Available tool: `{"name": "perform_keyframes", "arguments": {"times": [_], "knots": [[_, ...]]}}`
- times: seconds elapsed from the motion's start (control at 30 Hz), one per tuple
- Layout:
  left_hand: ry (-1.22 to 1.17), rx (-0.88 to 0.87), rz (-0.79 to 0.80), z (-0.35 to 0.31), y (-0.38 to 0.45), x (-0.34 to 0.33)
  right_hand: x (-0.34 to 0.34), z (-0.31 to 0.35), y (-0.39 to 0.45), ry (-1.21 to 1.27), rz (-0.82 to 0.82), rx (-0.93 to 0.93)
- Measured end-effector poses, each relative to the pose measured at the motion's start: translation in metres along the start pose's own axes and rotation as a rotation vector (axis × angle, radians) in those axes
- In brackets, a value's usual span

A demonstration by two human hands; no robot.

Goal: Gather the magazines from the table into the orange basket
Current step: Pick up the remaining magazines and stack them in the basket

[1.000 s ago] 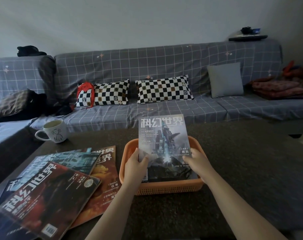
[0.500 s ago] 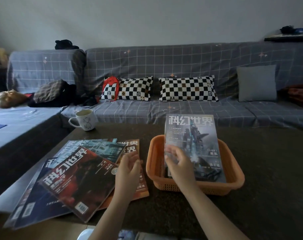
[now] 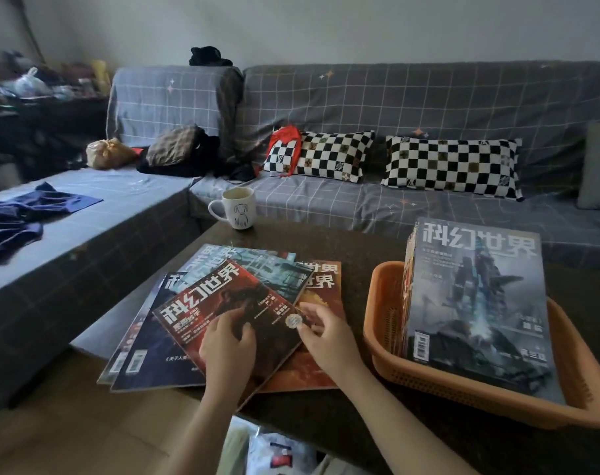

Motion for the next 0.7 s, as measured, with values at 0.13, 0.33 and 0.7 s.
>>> {"name": "perform_keyframes", "arguments": {"times": [0.13,0.33,0.7], "knots": [[0.072,0.119,-0.014,0.025,-0.003,0.000,-0.015,0.000,0.022,-0.130,0.042,-0.099],[0.031,0.162,-0.035,0.036,-0.011,0.001,-0.025,0.011,0.046,-0.200,0.085,-0.191],[0.049,0.153,-0.040,0.045,-0.021,0.016,-0.018,0.006,0.024,0.070,0.384,-0.355]]}}
Point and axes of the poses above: each hand's wrist, its own y-axis towards the middle knuckle, its own x-axis out of the back of the hand, z = x × y, the point moved 1 cm from there along y, towards the middle knuckle, and after that the axes turned 15 degrees about -x, right-handed, at the moved point
